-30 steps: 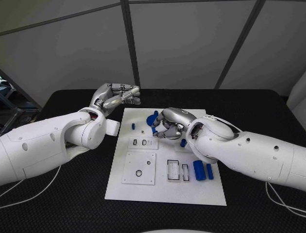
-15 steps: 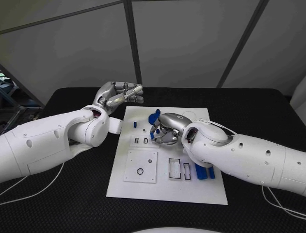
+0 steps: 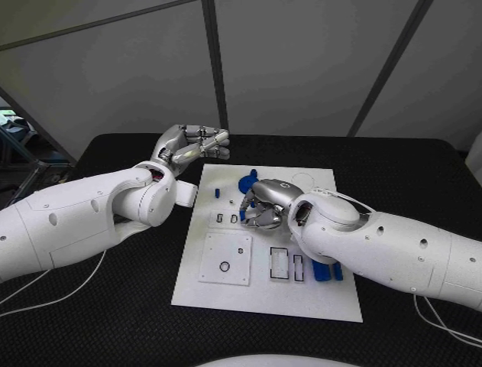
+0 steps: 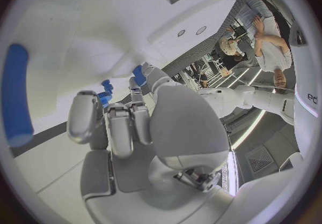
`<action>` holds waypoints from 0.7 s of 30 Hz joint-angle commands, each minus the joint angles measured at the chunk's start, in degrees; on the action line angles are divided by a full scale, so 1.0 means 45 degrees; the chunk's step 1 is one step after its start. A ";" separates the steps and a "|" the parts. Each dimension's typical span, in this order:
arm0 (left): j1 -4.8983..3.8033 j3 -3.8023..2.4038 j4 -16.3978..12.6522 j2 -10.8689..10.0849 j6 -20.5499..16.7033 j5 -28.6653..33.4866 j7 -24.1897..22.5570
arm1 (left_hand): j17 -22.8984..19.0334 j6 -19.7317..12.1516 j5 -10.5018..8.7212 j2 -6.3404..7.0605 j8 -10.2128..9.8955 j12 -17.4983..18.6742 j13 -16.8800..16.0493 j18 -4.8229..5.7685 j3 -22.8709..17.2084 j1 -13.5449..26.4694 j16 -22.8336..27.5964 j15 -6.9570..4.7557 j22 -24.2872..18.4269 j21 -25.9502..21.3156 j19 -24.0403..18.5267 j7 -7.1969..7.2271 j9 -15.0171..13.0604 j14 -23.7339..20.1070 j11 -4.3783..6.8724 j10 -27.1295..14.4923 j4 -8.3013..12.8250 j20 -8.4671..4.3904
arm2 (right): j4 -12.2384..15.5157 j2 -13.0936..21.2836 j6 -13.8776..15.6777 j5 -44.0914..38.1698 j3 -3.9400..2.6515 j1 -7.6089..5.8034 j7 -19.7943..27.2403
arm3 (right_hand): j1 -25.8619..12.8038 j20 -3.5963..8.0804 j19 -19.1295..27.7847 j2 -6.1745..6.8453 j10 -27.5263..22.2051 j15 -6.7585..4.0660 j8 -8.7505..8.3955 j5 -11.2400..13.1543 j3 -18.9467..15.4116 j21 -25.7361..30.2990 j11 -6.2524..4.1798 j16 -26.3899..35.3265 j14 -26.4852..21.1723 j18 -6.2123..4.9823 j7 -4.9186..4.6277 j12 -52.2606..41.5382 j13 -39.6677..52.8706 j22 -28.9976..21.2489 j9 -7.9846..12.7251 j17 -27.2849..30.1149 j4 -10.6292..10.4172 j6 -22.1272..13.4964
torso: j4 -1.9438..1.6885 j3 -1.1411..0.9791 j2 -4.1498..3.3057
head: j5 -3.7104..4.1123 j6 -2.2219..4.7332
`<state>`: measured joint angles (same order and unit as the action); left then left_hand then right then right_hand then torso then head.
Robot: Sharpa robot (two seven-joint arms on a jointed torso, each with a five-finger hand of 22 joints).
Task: Assemble the parts on the task board
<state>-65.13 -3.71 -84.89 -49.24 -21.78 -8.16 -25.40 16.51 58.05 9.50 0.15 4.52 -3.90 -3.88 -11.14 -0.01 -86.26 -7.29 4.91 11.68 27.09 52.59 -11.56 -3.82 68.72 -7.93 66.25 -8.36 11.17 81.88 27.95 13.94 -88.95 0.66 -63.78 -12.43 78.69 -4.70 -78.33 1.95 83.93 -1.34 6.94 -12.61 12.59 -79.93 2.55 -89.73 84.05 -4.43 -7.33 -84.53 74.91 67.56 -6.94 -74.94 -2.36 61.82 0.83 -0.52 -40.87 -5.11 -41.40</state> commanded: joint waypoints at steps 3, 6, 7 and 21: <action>-0.0017 -0.0013 0.0011 0.0026 -0.0043 -0.0050 -0.0049 | 0.0021 0.0068 -0.0067 -0.0054 -0.0066 0.0059 0.0019 0.0188 -0.0076 -0.0003 0.0076 0.0029 0.0013 0.0029 -0.0100 -0.0039 0.0008 -0.0010 -0.0028 0.0058 -0.0026 0.0026 | -0.0069 -0.0106 -0.0228 -0.0183 0.0002 0.0017 0.0007 | -0.0089 0.0008 0.0069 -0.0021 0.0512 -0.0061 -0.0015 0.0058 -0.0025 0.0067 -0.0052 -0.0060 0.1323 0.0017 0.0077 0.0034 0.2331 -0.0015 0.0000 -0.3348 -0.0038 0.0075 | 0.0020 -0.0004 0.0015 | -0.0040 -0.0055; -0.0017 -0.0013 0.0014 0.0034 -0.0045 -0.0050 -0.0049 | 0.0021 0.0068 -0.0067 -0.0054 -0.0066 0.0059 0.0019 0.0188 -0.0076 -0.0003 0.0076 0.0029 0.0013 0.0029 -0.0100 -0.0039 0.0008 -0.0010 -0.0028 0.0058 -0.0026 0.0026 | -0.0132 -0.0150 -0.0246 -0.0185 0.0005 0.0041 0.0013 | -0.0089 0.0008 0.0069 -0.0021 0.0512 -0.0061 -0.0015 0.0058 -0.0025 0.0067 -0.0052 -0.0060 0.1323 0.0017 0.0077 0.0034 0.2331 -0.0015 0.0000 -0.3348 -0.0038 0.0075 | 0.0010 -0.0004 0.0010 | 0.0010 -0.0145; -0.0017 -0.0013 0.0013 0.0036 -0.0055 -0.0050 -0.0055 | 0.0021 0.0068 -0.0067 -0.0054 -0.0066 0.0059 0.0019 0.0188 -0.0076 -0.0003 0.0076 0.0029 0.0013 0.0029 -0.0100 -0.0039 0.0008 -0.0010 -0.0028 0.0058 -0.0026 0.0026 | -0.0154 -0.0164 -0.0249 -0.0185 0.0005 0.0051 0.0015 | -0.0089 0.0008 0.0069 -0.0021 0.0512 -0.0061 -0.0015 0.0058 -0.0025 0.0067 -0.0052 -0.0060 0.1323 0.0017 0.0077 0.0034 0.2331 -0.0015 0.0000 -0.3348 -0.0038 0.0075 | 0.0010 -0.0004 0.0010 | 0.0010 -0.0145; -0.0018 -0.0013 0.0032 0.0022 -0.0113 -0.0050 -0.0085 | 0.0023 0.0068 -0.0066 -0.0053 -0.0068 0.0059 0.0019 0.0188 -0.0079 -0.0005 0.0080 0.0029 0.0013 0.0029 -0.0106 -0.0040 0.0008 -0.0012 -0.0029 0.0056 -0.0025 0.0027 | -0.0310 -0.0254 -0.0658 -0.0315 0.0010 0.0109 -0.0087 | -0.0142 -0.0015 0.0108 0.0044 0.0419 -0.0018 -0.0201 0.0119 -0.0038 0.0109 0.0009 -0.0060 0.1323 0.0006 -0.0014 0.0162 0.2236 -0.0084 0.0030 -0.3348 -0.0014 -0.0172 | 0.0009 -0.0005 0.0031 | 0.0077 -0.0120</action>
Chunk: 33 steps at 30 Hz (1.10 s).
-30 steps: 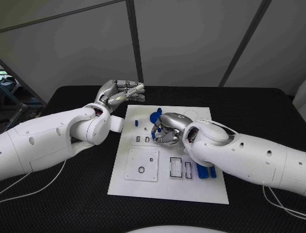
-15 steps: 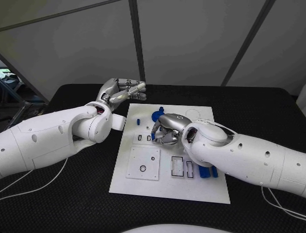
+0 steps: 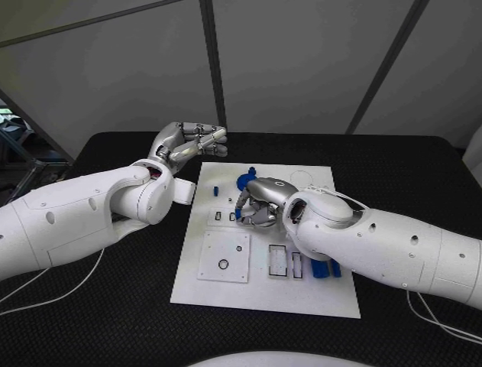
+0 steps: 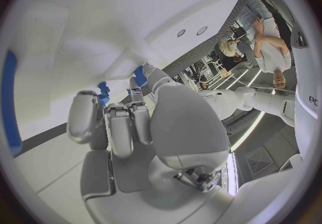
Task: Assemble the parts on the task board
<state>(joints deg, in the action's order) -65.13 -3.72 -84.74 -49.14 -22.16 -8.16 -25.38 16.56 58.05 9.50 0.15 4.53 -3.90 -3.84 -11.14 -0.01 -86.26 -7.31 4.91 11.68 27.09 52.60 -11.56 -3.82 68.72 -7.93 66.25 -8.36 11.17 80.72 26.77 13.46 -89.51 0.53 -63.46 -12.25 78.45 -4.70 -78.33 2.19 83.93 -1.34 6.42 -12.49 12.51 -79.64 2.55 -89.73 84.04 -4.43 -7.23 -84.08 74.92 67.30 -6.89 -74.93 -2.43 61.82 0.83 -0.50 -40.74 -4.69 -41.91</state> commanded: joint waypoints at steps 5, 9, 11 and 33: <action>-0.0019 -0.0012 0.0009 0.0001 -0.0012 -0.0050 -0.0092 | 0.0014 0.0069 -0.0065 -0.0052 -0.0069 0.0059 0.0012 0.0189 -0.0082 -0.0007 0.0087 0.0030 0.0016 0.0029 -0.0111 -0.0040 0.0008 -0.0012 -0.0029 0.0056 -0.0024 0.0027 | -0.0059 0.0025 -0.0747 -0.0266 0.0040 0.0040 -0.0198 | -0.0133 -0.0039 0.0138 0.0032 0.0365 0.0016 -0.0167 0.0124 -0.0041 0.0076 0.0052 -0.0060 0.1324 -0.0003 -0.0089 0.0132 0.2182 -0.0080 0.0031 -0.3350 0.0000 -0.0270 | 0.0019 -0.0004 0.0012 | -0.0009 0.0032; -0.0019 -0.0012 0.0018 0.0021 0.0011 -0.0050 -0.0093 | 0.0032 0.0065 -0.0071 -0.0025 -0.0082 0.0058 0.0011 0.0190 -0.0067 0.0043 0.0107 0.0040 0.0019 0.0031 -0.0140 -0.0054 0.0009 -0.0009 -0.0042 0.0050 -0.0049 0.0035 | -0.0047 0.0048 -0.0848 -0.0329 0.0040 0.0040 -0.0263 | -0.0139 -0.0044 0.0139 0.0035 0.0369 0.0022 -0.0176 0.0126 -0.0042 0.0077 0.0058 -0.0060 0.1324 -0.0003 -0.0096 0.0126 0.2187 -0.0081 0.0032 -0.3350 -0.0001 -0.0280 | 0.0003 -0.0005 0.0000 | 0.0031 0.0081; -0.0019 -0.0012 0.0022 0.0024 0.0015 -0.0050 -0.0093 | 0.0032 0.0065 -0.0071 -0.0025 -0.0082 0.0058 0.0011 0.0190 -0.0067 0.0043 0.0107 0.0040 0.0019 0.0031 -0.0140 -0.0054 0.0009 -0.0009 -0.0042 0.0050 -0.0049 0.0035 | -0.0044 0.0056 -0.0885 -0.0342 0.0041 0.0040 -0.0283 | -0.0139 -0.0044 0.0139 0.0035 0.0369 0.0022 -0.0176 0.0126 -0.0042 0.0077 0.0058 -0.0060 0.1324 -0.0003 -0.0096 0.0126 0.2187 -0.0081 0.0032 -0.3350 -0.0001 -0.0280 | 0.0005 -0.0003 0.0003 | 0.0040 0.0068; -0.0019 -0.0012 0.0037 0.0040 0.0053 -0.0050 -0.0064 | 0.0047 0.0061 -0.0060 -0.0038 -0.0093 0.0061 0.0012 0.0188 -0.0091 0.0035 0.0125 0.0040 0.0024 0.0035 -0.0160 -0.0057 0.0010 -0.0006 -0.0042 0.0039 -0.0048 0.0039 | 0.0000 0.0115 -0.0961 -0.0375 0.0043 0.0042 -0.0418 | -0.0452 -0.0141 0.0165 0.0222 0.0304 0.0121 -0.0358 0.0133 -0.0204 0.0118 0.0166 -0.0047 0.1317 -0.0013 -0.0204 0.0204 0.2130 -0.0125 0.0028 -0.3319 -0.0109 -0.0449 | -0.0003 0.0000 0.0002 | 0.0130 0.0167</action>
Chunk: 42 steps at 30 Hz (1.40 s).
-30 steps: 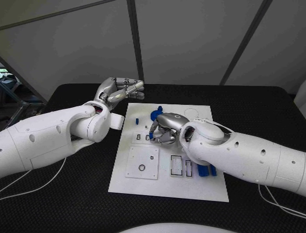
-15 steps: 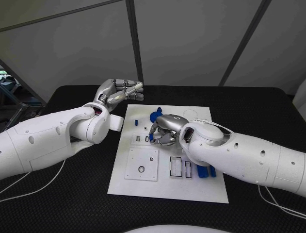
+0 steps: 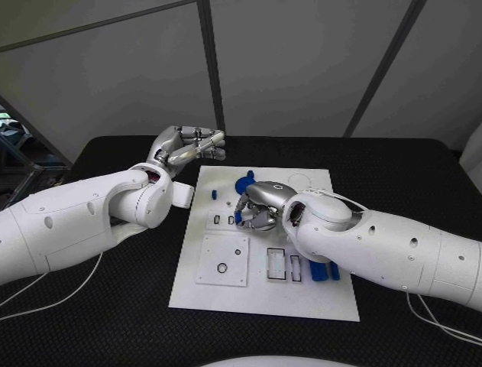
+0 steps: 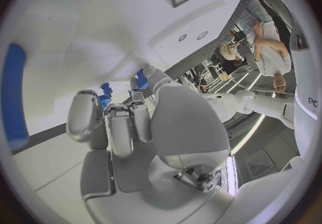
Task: Assemble the parts on the task board
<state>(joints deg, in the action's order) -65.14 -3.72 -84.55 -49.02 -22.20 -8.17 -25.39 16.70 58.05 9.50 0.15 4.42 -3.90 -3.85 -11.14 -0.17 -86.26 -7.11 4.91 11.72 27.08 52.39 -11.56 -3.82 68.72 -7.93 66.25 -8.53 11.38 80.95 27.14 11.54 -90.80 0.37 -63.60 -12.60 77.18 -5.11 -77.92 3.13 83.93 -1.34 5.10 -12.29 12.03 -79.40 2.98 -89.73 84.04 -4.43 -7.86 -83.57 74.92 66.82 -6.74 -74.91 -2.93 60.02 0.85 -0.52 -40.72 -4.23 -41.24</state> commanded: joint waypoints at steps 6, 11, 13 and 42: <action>-0.0018 -0.0012 0.0006 0.0022 0.0082 -0.0050 -0.0053 | 0.0020 0.0060 -0.0057 -0.0043 -0.0073 0.0062 0.0015 0.0186 -0.0065 0.0026 0.0085 0.0040 0.0015 0.0038 -0.0119 -0.0058 0.0010 -0.0007 -0.0042 0.0035 -0.0006 -0.0008 | -0.0049 0.0022 -0.0349 -0.0087 0.0078 0.0071 -0.0327 | -0.0330 -0.0078 0.0073 0.0080 0.0295 0.0147 -0.0114 0.0150 -0.0195 0.0072 0.0094 -0.0056 0.1322 -0.0013 -0.0086 0.0099 0.2124 -0.0017 -0.0015 -0.3343 -0.0076 -0.0099 | 0.0009 -0.0007 -0.0010 | 0.0004 0.0008; -0.0018 -0.0012 0.0017 0.0036 0.0096 -0.0050 -0.0049 | 0.0021 0.0059 -0.0057 -0.0042 -0.0074 0.0062 0.0015 0.0186 -0.0065 0.0027 0.0086 0.0040 0.0015 0.0039 -0.0120 -0.0059 0.0010 -0.0006 -0.0043 0.0035 -0.0007 -0.0008 | -0.0043 0.0003 -0.0160 -0.0076 0.0078 0.0072 -0.0268 | -0.0325 -0.0086 0.0043 0.0011 0.0333 0.0142 -0.0084 0.0091 -0.0169 0.0051 0.0075 -0.0060 0.1324 -0.0005 -0.0054 0.0045 0.2166 0.0034 -0.0047 -0.3353 -0.0086 -0.0016 | 0.0005 -0.0002 -0.0007 | 0.0001 0.0011; -0.0018 -0.0012 0.0018 0.0038 0.0101 -0.0050 -0.0048 | 0.0021 0.0059 -0.0057 -0.0042 -0.0074 0.0062 0.0015 0.0186 -0.0065 0.0027 0.0086 0.0040 0.0015 0.0039 -0.0120 -0.0059 0.0010 -0.0006 -0.0043 0.0035 -0.0007 -0.0008 | -0.0046 0.0000 -0.0147 -0.0074 0.0078 0.0073 -0.0267 | -0.0321 -0.0086 0.0040 0.0005 0.0336 0.0141 -0.0082 0.0081 -0.0166 0.0049 0.0072 -0.0060 0.1324 -0.0005 -0.0050 0.0041 0.2169 0.0038 -0.0049 -0.3353 -0.0084 -0.0009 | 0.0004 -0.0003 -0.0010 | -0.0009 0.0010; -0.0018 -0.0012 0.0022 0.0034 0.0138 -0.0050 -0.0034 | 0.0028 0.0058 -0.0061 -0.0032 -0.0078 0.0061 0.0014 0.0185 -0.0066 0.0035 0.0096 0.0042 0.0018 0.0042 -0.0129 -0.0062 0.0011 -0.0007 -0.0046 0.0032 -0.0009 -0.0005 | -0.0097 -0.0048 -0.0178 -0.0071 0.0078 0.0074 -0.0284 | -0.0417 -0.0092 0.0052 0.0105 0.0283 0.0149 -0.0180 0.0046 -0.0249 0.0071 0.0096 -0.0059 0.1324 -0.0011 -0.0090 0.0112 0.2114 0.0008 -0.0047 -0.3351 -0.0104 -0.0137 | 0.0002 0.0002 -0.0010 | -0.0040 -0.0079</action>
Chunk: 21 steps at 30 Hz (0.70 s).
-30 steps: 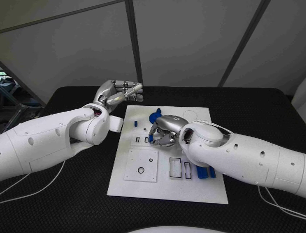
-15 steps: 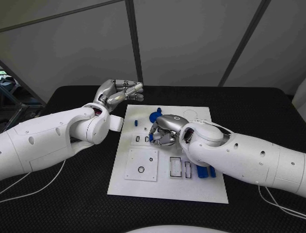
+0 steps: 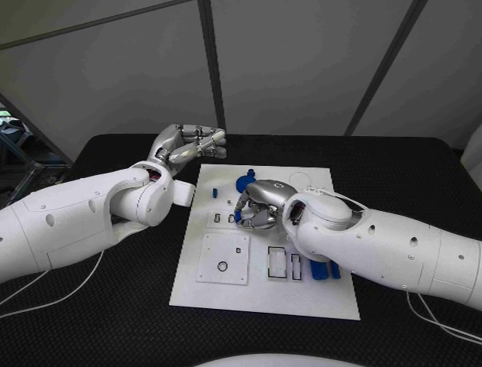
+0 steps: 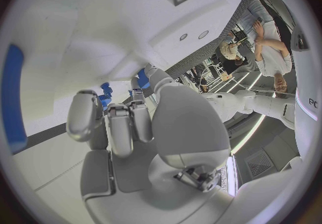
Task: Assemble the parts on the task board
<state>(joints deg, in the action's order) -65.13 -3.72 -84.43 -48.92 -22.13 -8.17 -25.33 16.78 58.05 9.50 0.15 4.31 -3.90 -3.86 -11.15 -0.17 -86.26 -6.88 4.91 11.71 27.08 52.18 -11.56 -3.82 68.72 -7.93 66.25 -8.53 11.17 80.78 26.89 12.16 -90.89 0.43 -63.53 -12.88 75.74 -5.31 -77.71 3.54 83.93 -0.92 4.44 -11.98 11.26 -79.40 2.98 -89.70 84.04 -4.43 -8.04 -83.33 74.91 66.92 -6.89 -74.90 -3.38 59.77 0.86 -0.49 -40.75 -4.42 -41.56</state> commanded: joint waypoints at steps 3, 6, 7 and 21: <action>-0.0018 -0.0012 -0.0001 0.0012 0.0125 -0.0049 -0.0045 | 0.0011 0.0059 -0.0061 -0.0032 -0.0052 0.0061 0.0015 0.0188 -0.0067 0.0035 0.0046 0.0042 0.0022 0.0043 -0.0082 -0.0062 0.0011 -0.0007 -0.0046 0.0033 -0.0009 0.0042 | -0.0066 0.0006 -0.0319 -0.0050 0.0065 0.0060 -0.0230 | -0.0105 -0.0048 0.0012 0.0019 0.0270 0.0059 -0.0044 -0.0024 -0.0084 0.0077 0.0102 -0.0068 0.1324 -0.0013 -0.0055 0.0078 0.2099 -0.0026 -0.0013 -0.3355 -0.0006 -0.0096 | -0.0005 0.0000 0.0005 | 0.0004 -0.0013; -0.0018 -0.0012 0.0000 0.0013 0.0128 -0.0049 -0.0044 | 0.0011 0.0059 -0.0061 -0.0032 -0.0052 0.0061 0.0015 0.0188 -0.0067 0.0035 0.0046 0.0042 0.0022 0.0043 -0.0082 -0.0062 0.0011 -0.0007 -0.0046 0.0033 -0.0009 0.0042 | -0.0069 0.0002 -0.0322 -0.0050 0.0065 0.0060 -0.0234 | -0.0117 -0.0051 0.0014 0.0031 0.0252 0.0064 -0.0061 -0.0024 -0.0095 0.0080 0.0109 -0.0066 0.1323 -0.0014 -0.0064 0.0103 0.2079 -0.0031 -0.0011 -0.3351 -0.0010 -0.0124 | -0.0006 -0.0003 0.0003 | 0.0002 -0.0016; -0.0018 -0.0012 0.0001 0.0014 0.0129 -0.0049 -0.0043 | 0.0011 0.0059 -0.0061 -0.0032 -0.0052 0.0061 0.0015 0.0188 -0.0067 0.0035 0.0046 0.0042 0.0022 0.0043 -0.0082 -0.0062 0.0011 -0.0007 -0.0046 0.0033 -0.0009 0.0042 | -0.0070 0.0000 -0.0323 -0.0050 0.0065 0.0060 -0.0235 | -0.0120 -0.0052 0.0017 0.0034 0.0248 0.0066 -0.0067 -0.0025 -0.0098 0.0083 0.0112 -0.0066 0.1323 -0.0015 -0.0067 0.0107 0.2076 -0.0037 -0.0010 -0.3350 -0.0010 -0.0134 | -0.0008 -0.0004 0.0002 | 0.0006 -0.0020; -0.0018 -0.0012 0.0005 0.0016 0.0146 -0.0049 -0.0030 | 0.0011 0.0059 -0.0061 -0.0032 -0.0052 0.0061 0.0015 0.0188 -0.0067 0.0035 0.0046 0.0042 0.0022 0.0043 -0.0082 -0.0062 0.0011 -0.0007 -0.0046 0.0033 -0.0009 0.0042 | -0.0057 -0.0005 -0.0236 -0.0050 0.0065 0.0058 -0.0263 | -0.0145 -0.0065 0.0023 0.0076 0.0203 0.0085 -0.0118 -0.0028 -0.0129 0.0093 0.0136 -0.0063 0.1321 -0.0016 -0.0096 0.0166 0.2030 -0.0048 -0.0002 -0.3342 -0.0011 -0.0233 | -0.0004 -0.0004 -0.0001 | 0.0005 -0.0030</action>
<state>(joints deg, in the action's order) -65.13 -3.72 -84.36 -48.89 -22.07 -8.17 -25.29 16.77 58.05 9.50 0.15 4.31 -3.90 -3.86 -11.15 -0.17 -86.26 -6.88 4.91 11.74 27.08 52.18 -11.56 -3.82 68.72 -7.93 66.25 -8.53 11.17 80.76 26.80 12.19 -90.89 0.45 -63.51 -12.94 75.46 -5.31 -77.71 3.82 84.14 -0.92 4.21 -11.98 10.93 -79.18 3.18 -89.69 84.04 -4.43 -8.55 -82.74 74.91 66.72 -6.88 -74.90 -3.39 59.07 0.85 -0.52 -40.74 -4.39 -41.68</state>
